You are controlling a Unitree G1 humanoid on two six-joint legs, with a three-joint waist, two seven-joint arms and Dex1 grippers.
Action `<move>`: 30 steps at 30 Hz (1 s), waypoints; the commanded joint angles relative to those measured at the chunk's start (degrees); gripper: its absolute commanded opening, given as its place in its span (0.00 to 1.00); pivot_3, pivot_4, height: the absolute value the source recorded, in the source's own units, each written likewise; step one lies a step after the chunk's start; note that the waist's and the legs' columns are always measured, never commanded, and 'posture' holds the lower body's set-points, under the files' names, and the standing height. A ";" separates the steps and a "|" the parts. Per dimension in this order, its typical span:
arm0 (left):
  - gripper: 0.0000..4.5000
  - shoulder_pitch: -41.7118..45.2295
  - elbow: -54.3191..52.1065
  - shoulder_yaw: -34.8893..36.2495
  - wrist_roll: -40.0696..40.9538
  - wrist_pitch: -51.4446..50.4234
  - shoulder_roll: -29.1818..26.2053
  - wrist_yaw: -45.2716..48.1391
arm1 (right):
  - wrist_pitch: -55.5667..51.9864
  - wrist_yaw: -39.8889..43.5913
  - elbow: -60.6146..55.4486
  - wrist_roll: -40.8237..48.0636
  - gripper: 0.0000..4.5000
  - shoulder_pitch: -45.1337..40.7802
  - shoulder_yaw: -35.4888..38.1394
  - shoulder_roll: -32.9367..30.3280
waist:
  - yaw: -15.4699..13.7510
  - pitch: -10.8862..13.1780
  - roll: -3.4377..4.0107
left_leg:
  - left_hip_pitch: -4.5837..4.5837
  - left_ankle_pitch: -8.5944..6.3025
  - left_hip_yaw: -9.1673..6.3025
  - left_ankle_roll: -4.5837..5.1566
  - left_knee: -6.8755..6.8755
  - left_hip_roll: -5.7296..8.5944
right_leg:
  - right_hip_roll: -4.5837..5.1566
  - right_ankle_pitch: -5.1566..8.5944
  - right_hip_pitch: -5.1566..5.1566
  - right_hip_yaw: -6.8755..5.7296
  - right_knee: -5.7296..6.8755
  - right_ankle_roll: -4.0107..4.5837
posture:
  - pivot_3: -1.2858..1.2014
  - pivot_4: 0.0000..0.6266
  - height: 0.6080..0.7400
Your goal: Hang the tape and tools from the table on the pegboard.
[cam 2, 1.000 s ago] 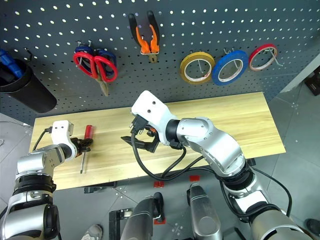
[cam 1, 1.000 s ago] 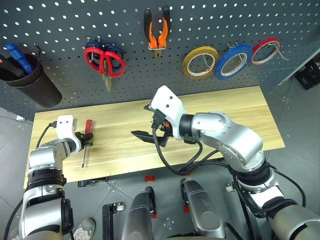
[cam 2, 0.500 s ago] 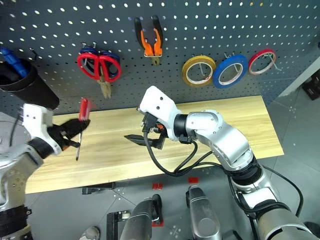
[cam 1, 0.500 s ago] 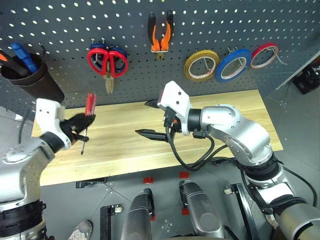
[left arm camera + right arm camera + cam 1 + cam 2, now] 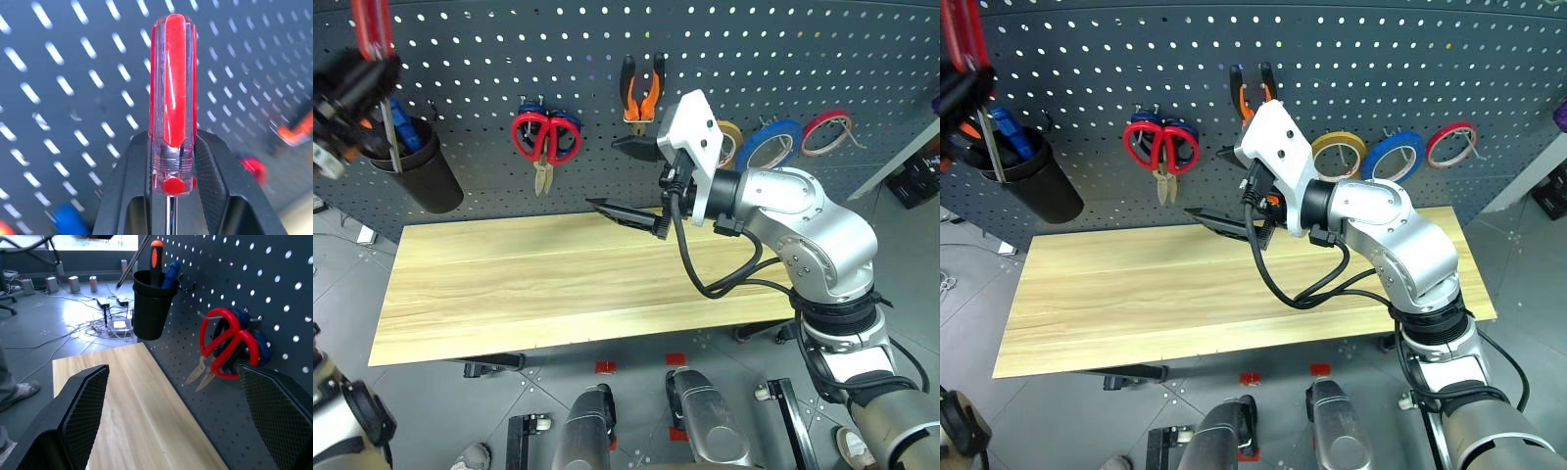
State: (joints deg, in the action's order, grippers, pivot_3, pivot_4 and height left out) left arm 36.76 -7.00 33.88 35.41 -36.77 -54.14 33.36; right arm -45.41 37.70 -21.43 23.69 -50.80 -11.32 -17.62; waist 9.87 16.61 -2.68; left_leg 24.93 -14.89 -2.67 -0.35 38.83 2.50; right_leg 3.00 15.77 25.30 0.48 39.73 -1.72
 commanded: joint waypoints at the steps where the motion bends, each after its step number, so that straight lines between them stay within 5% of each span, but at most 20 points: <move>1: 0.19 5.53 8.69 -2.15 -6.25 11.28 -0.29 -1.80 | 2.14 -2.47 -0.07 -0.45 1.00 -2.33 1.62 1.85 | 0.29 -0.35 0.01 | 0.00 0.00 0.01 0.00 0.00 0.00 | 0.01 0.00 0.03 0.00 0.07 0.00 | 0.40 0.28 1.00; 8: 0.19 7.57 19.59 -5.83 -12.55 23.80 3.51 -3.12 | 2.89 -2.68 0.35 -0.78 1.00 -2.97 0.65 2.44 | 2.03 -1.19 0.00 | -0.01 0.00 -0.04 -0.01 0.02 0.05 | 0.06 -0.02 0.05 -0.09 0.19 0.04 | 0.39 0.28 1.00; 17: 0.19 4.06 20.04 -5.26 -13.47 28.05 7.67 -6.32 | 1.35 -2.43 -0.35 0.89 1.00 -2.93 1.12 2.65 | 4.56 -1.55 0.03 | -0.01 0.00 -0.13 -0.01 0.02 0.04 | 0.06 -0.02 0.06 -0.18 0.28 0.04 | 0.39 0.28 1.00; 29: 0.98 0.43 11.72 -2.12 -12.35 27.25 8.82 -12.68 | 1.95 -1.35 0.77 0.84 1.00 -2.81 1.08 1.40 | 5.50 -2.85 0.06 | -0.02 0.00 -0.17 -0.01 0.01 0.05 | 0.06 -0.02 0.06 -0.18 0.32 0.04 | 0.40 0.27 1.00; 30: 0.99 0.40 11.33 -2.12 -12.50 27.19 8.71 -13.10 | 2.00 -1.23 0.88 0.78 1.00 -2.79 1.07 1.35 | 5.51 -2.98 0.06 | -0.02 0.00 -0.17 0.00 0.01 0.05 | 0.06 -0.02 0.05 -0.17 0.32 0.04 | 0.40 0.27 1.00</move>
State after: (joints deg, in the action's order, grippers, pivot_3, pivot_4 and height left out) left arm 36.97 7.23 29.68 22.73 -9.83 -44.48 21.48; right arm -44.37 36.12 -19.75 23.95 -52.52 -11.34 -15.90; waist 15.38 13.64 -2.62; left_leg 24.91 -14.89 -2.84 -0.35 38.83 2.55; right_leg 3.06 15.75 25.35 0.30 40.05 -1.67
